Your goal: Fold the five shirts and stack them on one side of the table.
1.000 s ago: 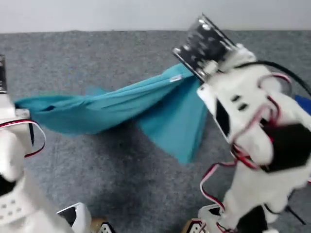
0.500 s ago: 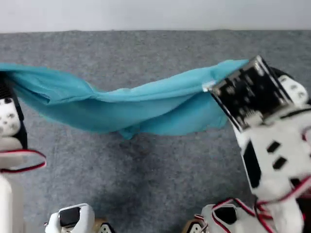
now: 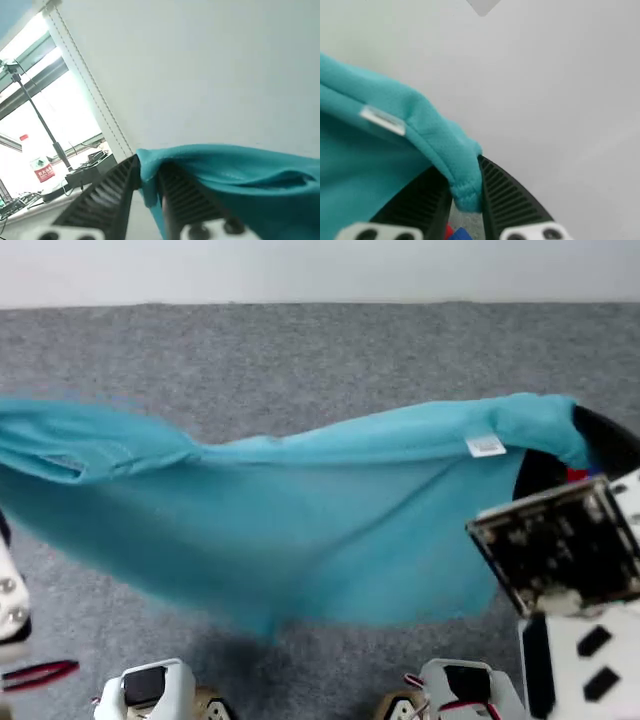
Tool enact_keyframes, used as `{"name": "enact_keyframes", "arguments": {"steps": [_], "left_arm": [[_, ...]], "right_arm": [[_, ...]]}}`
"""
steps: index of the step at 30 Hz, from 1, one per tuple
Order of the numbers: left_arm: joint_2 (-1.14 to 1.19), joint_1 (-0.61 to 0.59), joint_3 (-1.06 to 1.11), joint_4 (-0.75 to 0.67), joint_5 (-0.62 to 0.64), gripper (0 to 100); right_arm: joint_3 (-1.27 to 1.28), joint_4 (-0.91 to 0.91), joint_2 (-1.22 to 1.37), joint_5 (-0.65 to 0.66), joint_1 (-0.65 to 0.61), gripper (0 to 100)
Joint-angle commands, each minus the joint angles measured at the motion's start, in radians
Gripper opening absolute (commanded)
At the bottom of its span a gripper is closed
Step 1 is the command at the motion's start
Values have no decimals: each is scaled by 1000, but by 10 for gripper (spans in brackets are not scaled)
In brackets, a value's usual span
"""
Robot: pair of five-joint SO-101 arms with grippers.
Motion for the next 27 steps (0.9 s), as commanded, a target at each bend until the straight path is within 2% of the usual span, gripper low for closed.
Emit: {"name": "enact_keyframes", "arguments": {"steps": [1, 6, 11, 17, 27], "left_arm": [[5, 3, -18, 6, -44, 14], [41, 11, 104, 132, -51, 14], [130, 12, 386, 169, -74, 14], [307, 11, 641, -49, -81, 14], [612, 14, 659, -482, -80, 14]], "right_arm": [[78, 38, -4, 12, 12, 10], [359, 31, 2, 12, 4, 10], [721, -81, 10, 12, -51, 10], [970, -453, 62, 12, -71, 10], [993, -911, 286, 14, -67, 10]]}}
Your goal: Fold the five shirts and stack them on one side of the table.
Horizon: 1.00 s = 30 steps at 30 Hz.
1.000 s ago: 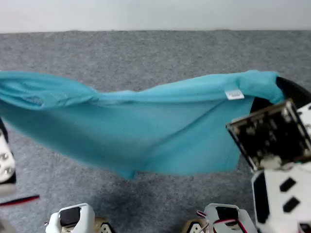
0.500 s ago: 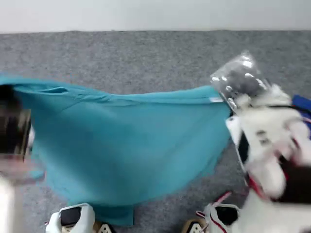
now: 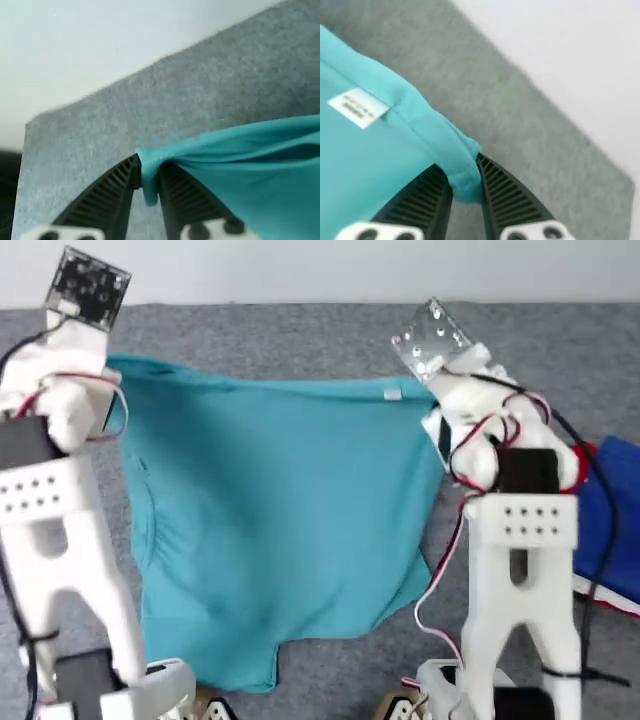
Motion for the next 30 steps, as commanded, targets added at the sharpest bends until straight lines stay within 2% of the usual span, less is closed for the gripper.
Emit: {"name": "enact_keyframes", "arguments": {"steps": [1, 10, 15, 19, 23, 26, 30], "left_arm": [[68, 3, -2, -164, -9, 14], [250, 9, -8, -454, -14, 14], [362, 32, -136, -405, -15, 14], [439, 38, -300, -279, -15, 14], [491, 40, -466, -69, -15, 14], [519, 41, -559, 104, -15, 14], [539, 48, -633, 336, -91, 14]], "right_arm": [[-11, -156, 48, 15, 2, 10], [-11, -453, 260, 160, 2, 10], [-12, -633, 414, 227, -1, 10], [-68, -711, 533, 239, -4, 10], [-150, -704, 604, 236, -8, 10], [-175, -650, 616, 236, -27, 10], [-198, -526, 618, 236, -48, 10]]}}
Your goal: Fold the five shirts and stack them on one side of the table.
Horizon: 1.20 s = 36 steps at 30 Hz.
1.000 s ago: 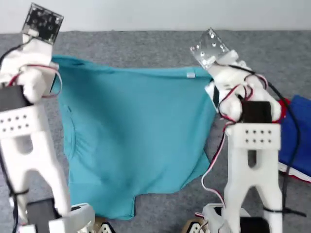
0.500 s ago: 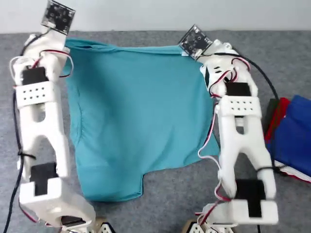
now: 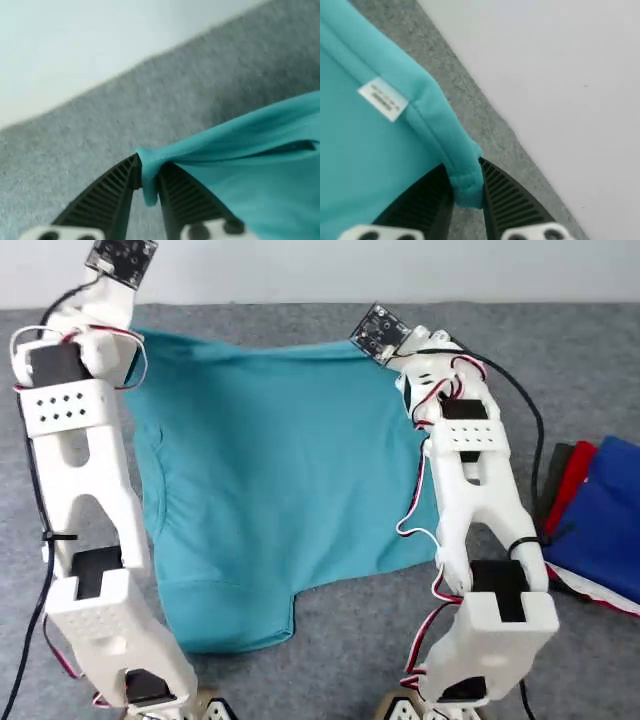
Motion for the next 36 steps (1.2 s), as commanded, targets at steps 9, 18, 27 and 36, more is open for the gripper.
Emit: {"name": "enact_keyframes", "arguments": {"steps": [9, 18, 27, 36], "left_arm": [[-3, 78, -56, 396, -132, 14], [-186, 110, 309, 396, -138, 14], [-545, 114, 839, 396, -140, 14], [-862, 107, 1283, 397, -310, 14]], "right_arm": [[-57, 318, -1, 9, -25, 10], [-58, 591, 27, 11, 10, 10], [-58, 837, -31, 12, 59, 10], [-58, 984, -48, 104, 136, 10]]}}
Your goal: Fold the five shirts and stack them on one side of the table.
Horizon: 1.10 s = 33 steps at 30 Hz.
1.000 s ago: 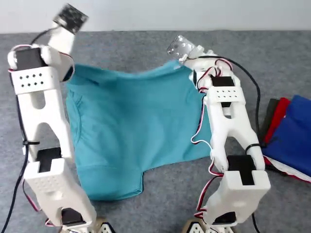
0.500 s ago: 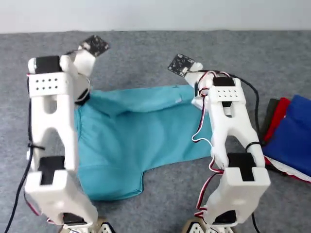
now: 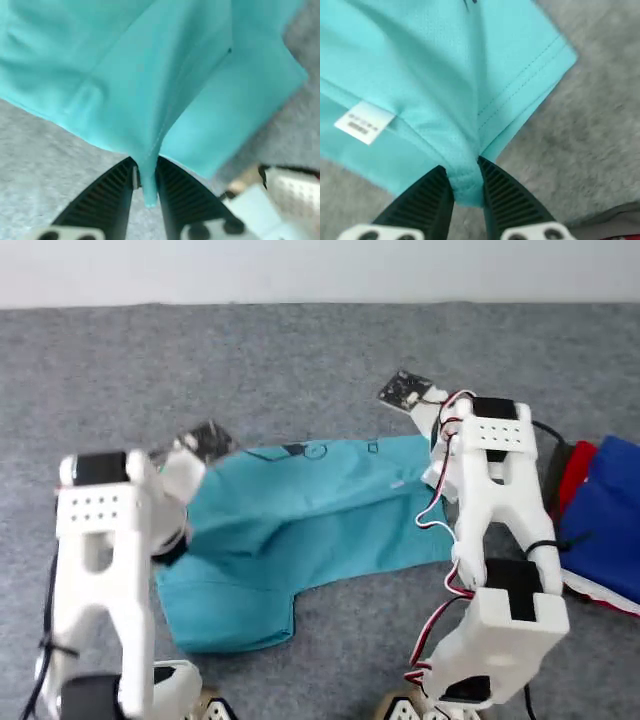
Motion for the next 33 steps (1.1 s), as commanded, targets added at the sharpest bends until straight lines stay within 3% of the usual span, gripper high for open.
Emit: {"name": "enact_keyframes", "arguments": {"steps": [1, 5, 12, 21, 27, 30, 33], "left_arm": [[-140, 0, 113, 32, -92, 14], [-216, 6, 229, 32, -121, 14], [-305, 15, 242, 32, -173, 14], [-396, 183, 410, 31, -180, 13], [-402, 199, 410, 29, -180, 17], [-402, 195, 398, 26, -173, 74], [-404, 157, 338, 26, -110, 156]], "right_arm": [[-46, 88, -58, 83, 21, 10], [-46, 159, -76, 129, 44, 10], [-43, 288, -101, 172, 56, 10], [-37, 358, -88, 210, 74, 10], [-14, 357, -62, 230, 91, 13], [-15, 361, -59, 226, 90, 23], [-21, 389, -62, 226, 88, 107]]}}
